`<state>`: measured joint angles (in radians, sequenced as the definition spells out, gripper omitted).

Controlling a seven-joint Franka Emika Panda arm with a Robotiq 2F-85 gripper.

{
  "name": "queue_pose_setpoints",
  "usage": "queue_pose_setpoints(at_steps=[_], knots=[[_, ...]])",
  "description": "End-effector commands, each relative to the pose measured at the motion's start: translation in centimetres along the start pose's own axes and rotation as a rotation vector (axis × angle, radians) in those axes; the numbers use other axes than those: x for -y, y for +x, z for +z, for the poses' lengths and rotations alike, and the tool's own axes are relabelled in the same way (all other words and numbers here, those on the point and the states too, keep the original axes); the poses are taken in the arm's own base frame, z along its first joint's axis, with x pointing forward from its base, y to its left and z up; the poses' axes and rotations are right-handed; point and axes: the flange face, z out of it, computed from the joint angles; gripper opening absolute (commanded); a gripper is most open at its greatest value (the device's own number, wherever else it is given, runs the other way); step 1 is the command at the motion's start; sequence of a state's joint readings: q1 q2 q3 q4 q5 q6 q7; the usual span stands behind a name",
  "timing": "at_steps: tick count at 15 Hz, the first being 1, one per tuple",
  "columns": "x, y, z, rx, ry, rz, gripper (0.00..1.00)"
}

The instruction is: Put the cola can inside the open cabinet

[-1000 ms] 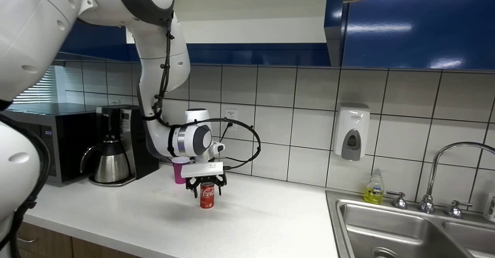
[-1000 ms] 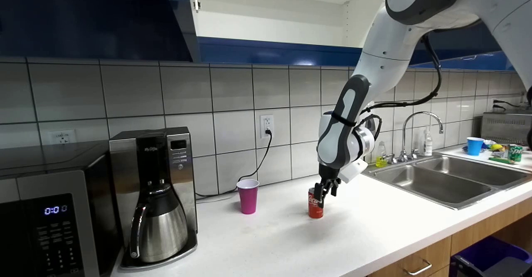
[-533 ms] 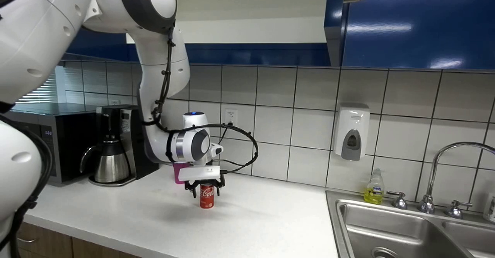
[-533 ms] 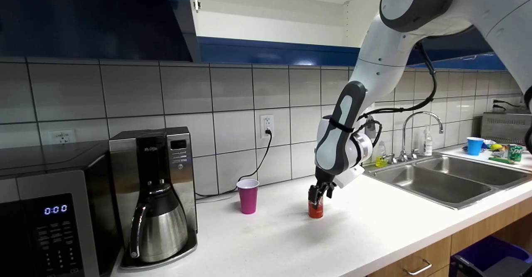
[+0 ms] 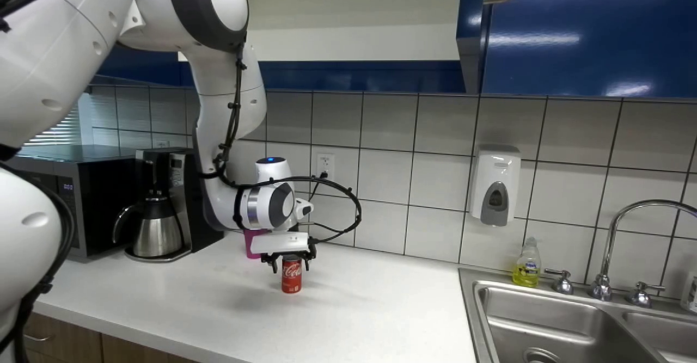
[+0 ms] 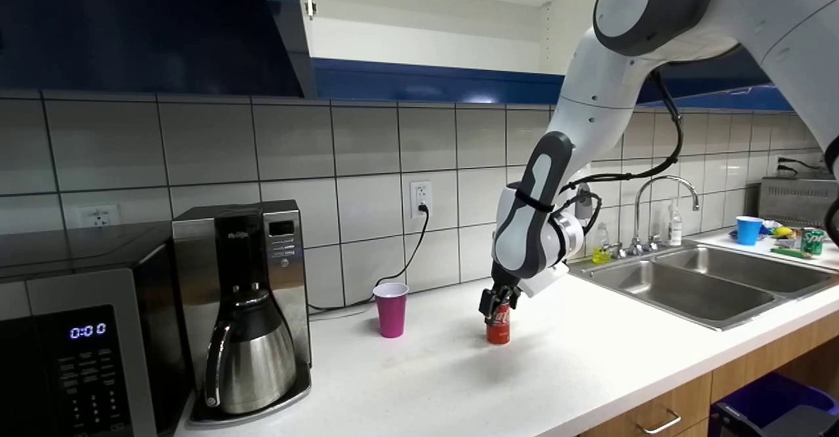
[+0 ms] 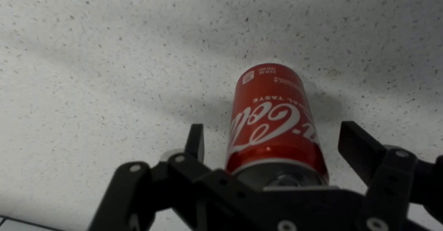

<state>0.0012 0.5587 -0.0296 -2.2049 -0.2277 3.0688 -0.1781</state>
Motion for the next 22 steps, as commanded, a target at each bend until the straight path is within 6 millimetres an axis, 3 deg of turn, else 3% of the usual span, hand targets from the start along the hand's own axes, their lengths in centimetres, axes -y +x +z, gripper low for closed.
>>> queue_pose_setpoints(at_steps=[1,5,6,11,17,22], knots=[[-0.1,0.7,0.0,-0.025,-0.010,0.023,0.74],[-0.3,1.0,-0.1,-0.030,-0.012,0.025,0.42],[-0.3,1.0,0.0,-0.031,-0.014,0.027,0.39],[-1.2,1.1,-0.4,-0.010,-0.031,0.035,0.39],[-3.1,1.8,-3.4,0.007,-0.071,0.036,0.39],[-3.4,2.5,-6.7,0.023,-0.072,0.041,0.39]])
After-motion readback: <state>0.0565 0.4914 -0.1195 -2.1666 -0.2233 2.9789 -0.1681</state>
